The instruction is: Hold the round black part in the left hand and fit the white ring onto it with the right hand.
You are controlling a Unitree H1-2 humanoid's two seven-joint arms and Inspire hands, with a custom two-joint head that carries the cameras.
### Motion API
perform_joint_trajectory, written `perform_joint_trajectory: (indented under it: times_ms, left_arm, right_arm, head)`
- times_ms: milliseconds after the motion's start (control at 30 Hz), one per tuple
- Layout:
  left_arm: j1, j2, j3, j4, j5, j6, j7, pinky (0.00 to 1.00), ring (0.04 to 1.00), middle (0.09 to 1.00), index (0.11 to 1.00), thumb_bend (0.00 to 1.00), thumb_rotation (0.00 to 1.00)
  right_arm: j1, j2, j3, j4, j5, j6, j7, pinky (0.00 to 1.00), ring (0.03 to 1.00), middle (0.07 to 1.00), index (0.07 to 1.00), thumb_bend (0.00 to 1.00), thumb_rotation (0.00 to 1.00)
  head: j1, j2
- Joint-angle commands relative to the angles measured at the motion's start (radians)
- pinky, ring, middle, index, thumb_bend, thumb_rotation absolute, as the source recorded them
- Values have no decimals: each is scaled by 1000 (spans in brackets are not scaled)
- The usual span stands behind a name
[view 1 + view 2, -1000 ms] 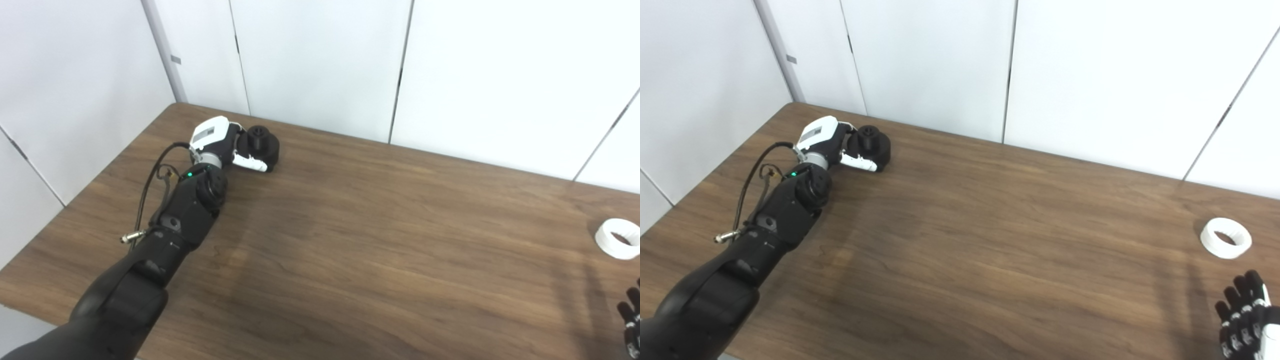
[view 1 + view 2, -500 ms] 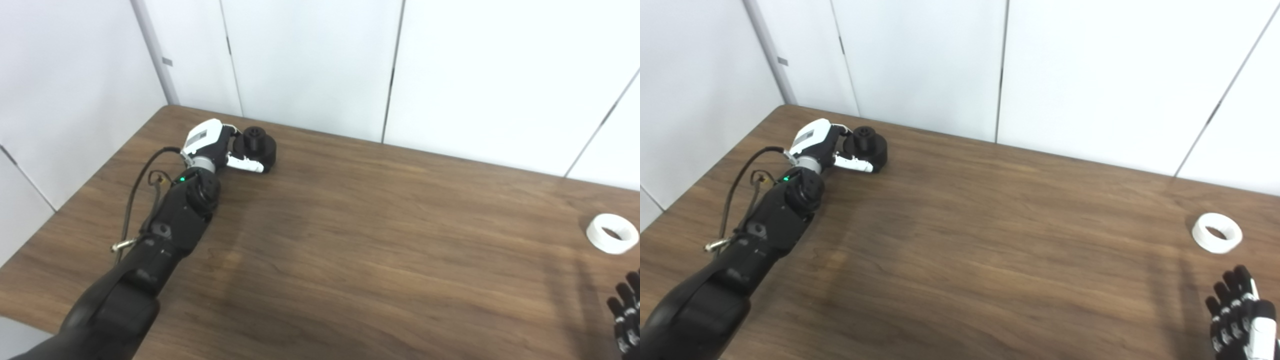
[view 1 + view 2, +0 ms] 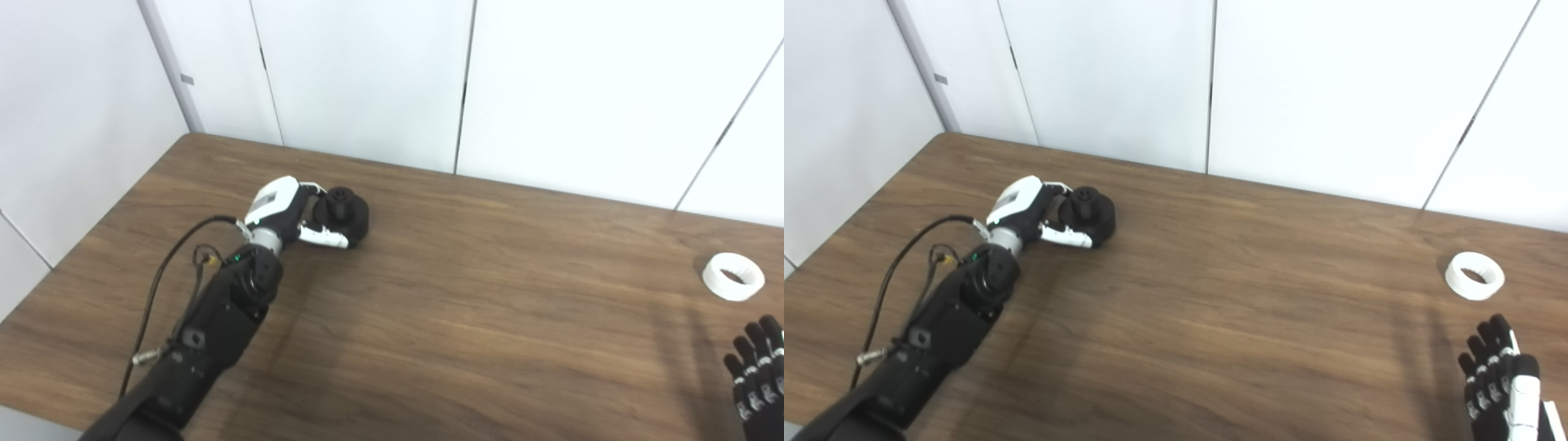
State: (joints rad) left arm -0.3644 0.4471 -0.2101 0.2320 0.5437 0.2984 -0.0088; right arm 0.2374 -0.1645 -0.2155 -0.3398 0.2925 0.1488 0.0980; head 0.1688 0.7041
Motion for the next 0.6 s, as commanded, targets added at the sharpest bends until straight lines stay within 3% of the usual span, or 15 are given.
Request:
perform_joint_trajectory:
  times_ms: [0, 233, 567]
  left_arm:
    - [28, -31, -45, -78, -7, -5, -69, 855, 928, 881, 630, 792, 321]
    - [131, -81, -116, -239, 2, 2, -119, 837, 920, 877, 633, 773, 291]
    - [283, -103, -215, -395, 56, -88, -131, 840, 901, 862, 600, 801, 270]
  right_arm:
    - [-15, 5, 2, -11, 0, -45, 2, 1000, 1000, 1000, 1000, 560, 992]
    - [-17, 16, 8, -9, 2, -46, -2, 1000, 1000, 1000, 1000, 591, 958]
    - [-18, 26, 32, -2, -13, -58, -4, 1000, 1000, 1000, 990, 611, 952]
  head:
    - [-3, 1]
    - [-35, 10]
    - [-171, 48]
